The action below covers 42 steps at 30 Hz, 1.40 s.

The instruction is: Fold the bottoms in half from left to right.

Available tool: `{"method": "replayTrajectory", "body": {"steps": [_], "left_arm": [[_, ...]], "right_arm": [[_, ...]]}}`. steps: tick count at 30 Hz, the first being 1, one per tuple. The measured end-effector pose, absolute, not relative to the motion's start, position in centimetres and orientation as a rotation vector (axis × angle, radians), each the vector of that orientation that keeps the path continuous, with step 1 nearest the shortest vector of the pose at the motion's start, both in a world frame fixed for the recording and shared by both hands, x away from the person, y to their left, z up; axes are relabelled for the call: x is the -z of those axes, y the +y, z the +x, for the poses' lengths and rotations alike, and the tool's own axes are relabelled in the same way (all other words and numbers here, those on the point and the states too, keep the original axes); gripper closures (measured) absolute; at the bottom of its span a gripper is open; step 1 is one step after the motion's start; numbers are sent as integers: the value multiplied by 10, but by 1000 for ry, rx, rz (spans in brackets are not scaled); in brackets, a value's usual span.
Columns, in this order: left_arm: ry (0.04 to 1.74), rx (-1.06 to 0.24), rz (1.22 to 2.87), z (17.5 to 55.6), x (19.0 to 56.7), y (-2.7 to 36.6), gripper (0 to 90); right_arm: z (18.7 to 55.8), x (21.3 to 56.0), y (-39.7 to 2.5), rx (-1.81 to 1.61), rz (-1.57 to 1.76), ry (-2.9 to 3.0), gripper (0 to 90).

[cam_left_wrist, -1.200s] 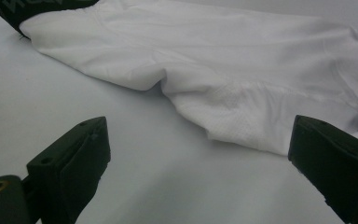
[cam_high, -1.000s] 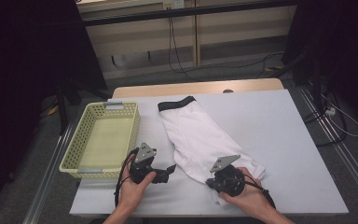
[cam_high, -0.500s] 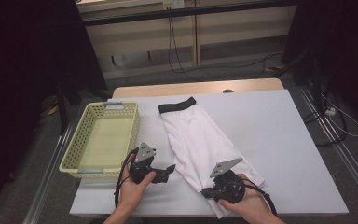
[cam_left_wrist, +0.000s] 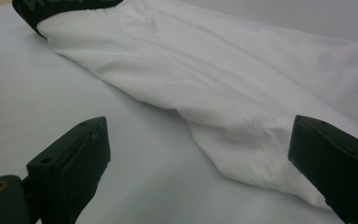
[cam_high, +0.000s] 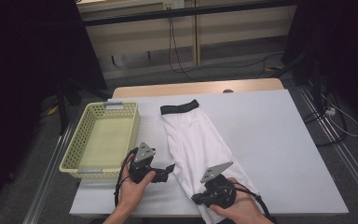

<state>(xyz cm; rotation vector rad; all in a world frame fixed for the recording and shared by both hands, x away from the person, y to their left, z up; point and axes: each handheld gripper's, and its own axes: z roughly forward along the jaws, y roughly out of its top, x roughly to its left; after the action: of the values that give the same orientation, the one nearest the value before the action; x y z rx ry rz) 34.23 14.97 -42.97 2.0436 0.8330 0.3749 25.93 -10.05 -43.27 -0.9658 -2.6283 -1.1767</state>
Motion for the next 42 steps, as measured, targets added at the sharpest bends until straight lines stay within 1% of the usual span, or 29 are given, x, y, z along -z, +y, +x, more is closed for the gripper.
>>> {"method": "replayTrajectory", "body": {"steps": [13,20,22,24,27,29,30,31,32,33,35,38,42], "left_arm": [[839,-379,2043,343,430,151,55],[829,-381,2050,342,430,150,55],[823,-384,2055,342,430,150,55],[825,-380,2056,342,431,149,56],[826,-375,2054,341,430,149,55],[826,-358,2043,339,429,149,55],[826,-363,2043,338,429,149,55],[826,-363,2043,338,429,149,55],[811,-377,2041,335,427,148,55],[804,-381,2041,334,427,147,55],[789,-386,2042,332,426,146,55],[785,-390,2051,330,426,145,56],[793,-391,2068,329,427,144,55]], "right_arm": [[253,430,-63,1186,-826,-2603,888],[252,434,-61,1202,-783,-2636,872],[253,432,-64,1227,-757,-2638,822],[254,428,-66,1241,-760,-2637,713],[257,424,-71,1268,-774,-2631,686],[259,423,-78,1291,-803,-2631,607],[261,423,-81,1295,-816,-2629,581],[261,423,-81,1295,-816,-2629,581],[263,422,-88,1319,-846,-2640,526],[265,421,-93,1329,-855,-2650,506],[268,420,-102,1347,-888,-2683,468],[274,419,-120,1365,-958,-2721,437],[290,419,-147,1389,-1082,-2734,448]]}}
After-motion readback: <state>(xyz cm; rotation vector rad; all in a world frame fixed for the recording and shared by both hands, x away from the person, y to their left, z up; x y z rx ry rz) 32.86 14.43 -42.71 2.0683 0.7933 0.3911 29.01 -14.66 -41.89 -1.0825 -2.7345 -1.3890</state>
